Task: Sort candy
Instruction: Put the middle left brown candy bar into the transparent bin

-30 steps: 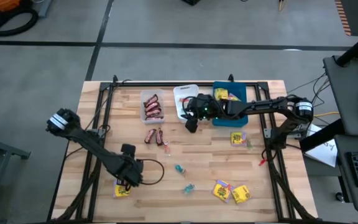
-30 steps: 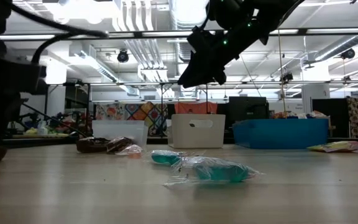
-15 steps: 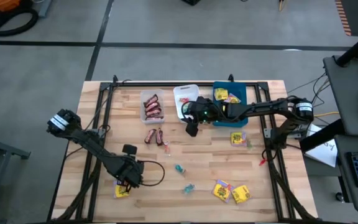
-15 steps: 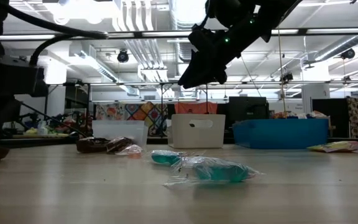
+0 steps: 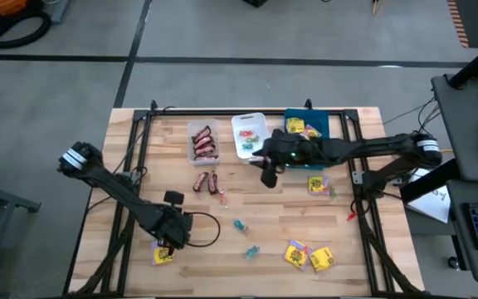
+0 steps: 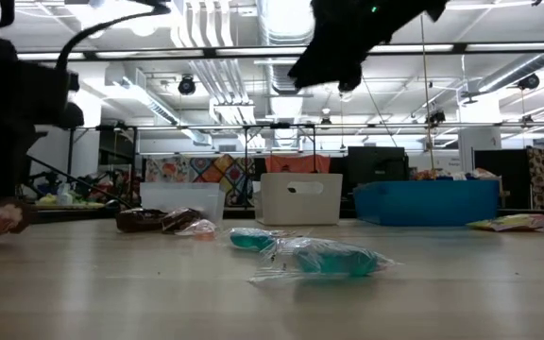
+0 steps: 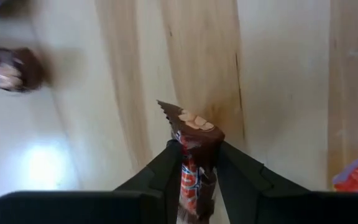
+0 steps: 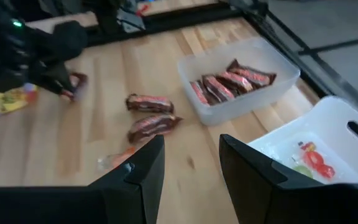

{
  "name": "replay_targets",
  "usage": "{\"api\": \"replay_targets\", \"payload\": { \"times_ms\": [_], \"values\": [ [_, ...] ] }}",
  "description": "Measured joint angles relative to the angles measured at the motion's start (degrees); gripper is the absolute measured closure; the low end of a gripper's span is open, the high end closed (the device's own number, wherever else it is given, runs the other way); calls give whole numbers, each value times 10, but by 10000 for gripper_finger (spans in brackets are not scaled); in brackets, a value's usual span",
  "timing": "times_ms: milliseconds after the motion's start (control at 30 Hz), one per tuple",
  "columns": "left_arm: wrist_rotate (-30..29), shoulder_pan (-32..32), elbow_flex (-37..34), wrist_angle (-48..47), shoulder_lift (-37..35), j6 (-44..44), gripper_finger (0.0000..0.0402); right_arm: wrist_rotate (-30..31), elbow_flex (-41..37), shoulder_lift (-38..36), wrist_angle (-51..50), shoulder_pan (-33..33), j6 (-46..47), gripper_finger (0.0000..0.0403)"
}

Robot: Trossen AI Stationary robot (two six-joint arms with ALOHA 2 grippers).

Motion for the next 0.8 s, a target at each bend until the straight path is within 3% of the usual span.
{"api": "replay_targets", "payload": {
  "times_ms": [267,533,800],
  "values": [
    [-53,1,54,-30,-30,7,323,14,0,-75,-43,72,5,257],
    [-113,15,109,-27,-73,35,324,14,0,-89,-63,144,18,257],
    [-131,21,90,68,-74,40,315,15,-6,-89,-65,191,27,257]
  ]
}}
